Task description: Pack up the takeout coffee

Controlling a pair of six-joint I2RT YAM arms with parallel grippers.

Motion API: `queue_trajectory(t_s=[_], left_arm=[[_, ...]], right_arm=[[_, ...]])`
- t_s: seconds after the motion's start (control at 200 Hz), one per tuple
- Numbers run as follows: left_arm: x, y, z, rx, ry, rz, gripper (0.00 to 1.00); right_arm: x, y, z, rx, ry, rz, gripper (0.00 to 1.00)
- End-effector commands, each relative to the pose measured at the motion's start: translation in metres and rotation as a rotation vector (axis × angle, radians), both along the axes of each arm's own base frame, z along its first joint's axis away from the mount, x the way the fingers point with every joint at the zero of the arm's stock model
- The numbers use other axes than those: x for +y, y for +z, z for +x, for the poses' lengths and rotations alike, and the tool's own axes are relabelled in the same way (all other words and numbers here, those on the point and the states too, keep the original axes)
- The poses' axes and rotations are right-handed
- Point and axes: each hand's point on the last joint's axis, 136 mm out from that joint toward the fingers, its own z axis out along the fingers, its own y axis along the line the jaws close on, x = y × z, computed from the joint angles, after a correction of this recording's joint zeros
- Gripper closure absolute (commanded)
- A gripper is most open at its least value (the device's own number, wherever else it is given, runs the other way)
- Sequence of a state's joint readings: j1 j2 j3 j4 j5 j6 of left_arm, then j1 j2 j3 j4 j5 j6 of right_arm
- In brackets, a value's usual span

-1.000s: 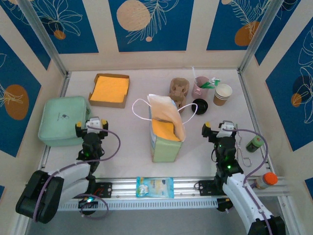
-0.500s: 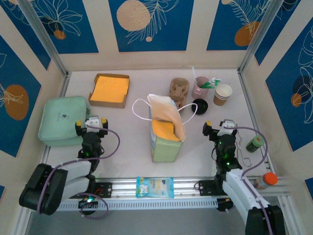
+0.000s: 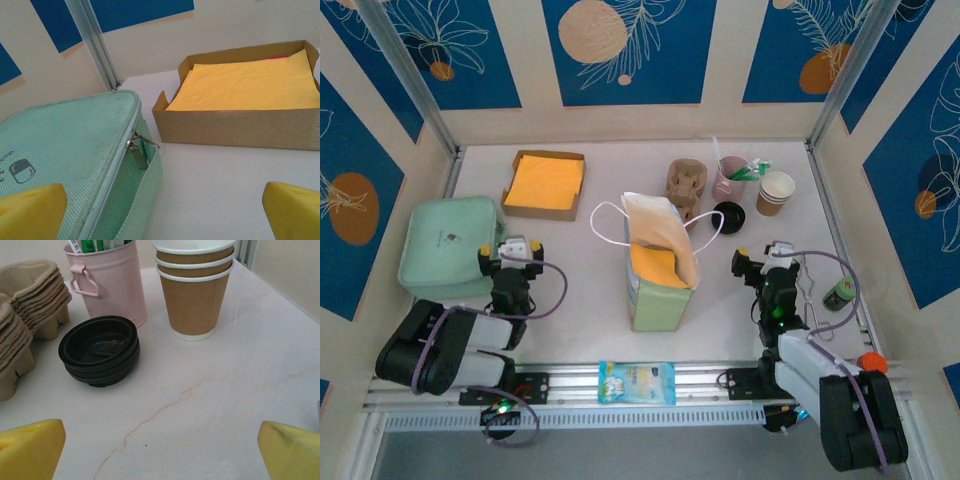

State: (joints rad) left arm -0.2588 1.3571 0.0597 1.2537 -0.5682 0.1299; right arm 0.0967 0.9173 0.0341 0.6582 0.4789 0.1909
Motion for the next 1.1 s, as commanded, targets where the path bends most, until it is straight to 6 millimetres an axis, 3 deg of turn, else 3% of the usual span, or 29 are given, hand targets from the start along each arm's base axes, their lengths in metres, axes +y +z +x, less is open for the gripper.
queue_trajectory(t_s=[0.0, 0.545, 1.096], left_arm=[[0.001, 0.024, 0.006, -0.110, 0.000, -0.033, 0.00], [-0.006, 0.005, 0.026, -0.061, -0.043, -0.066, 0.00], [-0.017, 0.002, 0.031, -0.042, -0.108, -0.049, 0.00]], right_arm=[[0.003, 0.039, 0.018, -0.134, 0.011, 0.027, 0.00], [0.007, 0.038, 0.032, -0.142, 0.026, 0.026, 0.00], [0.009, 0.037, 0.049, -0.183, 0.046, -0.008, 0.00]])
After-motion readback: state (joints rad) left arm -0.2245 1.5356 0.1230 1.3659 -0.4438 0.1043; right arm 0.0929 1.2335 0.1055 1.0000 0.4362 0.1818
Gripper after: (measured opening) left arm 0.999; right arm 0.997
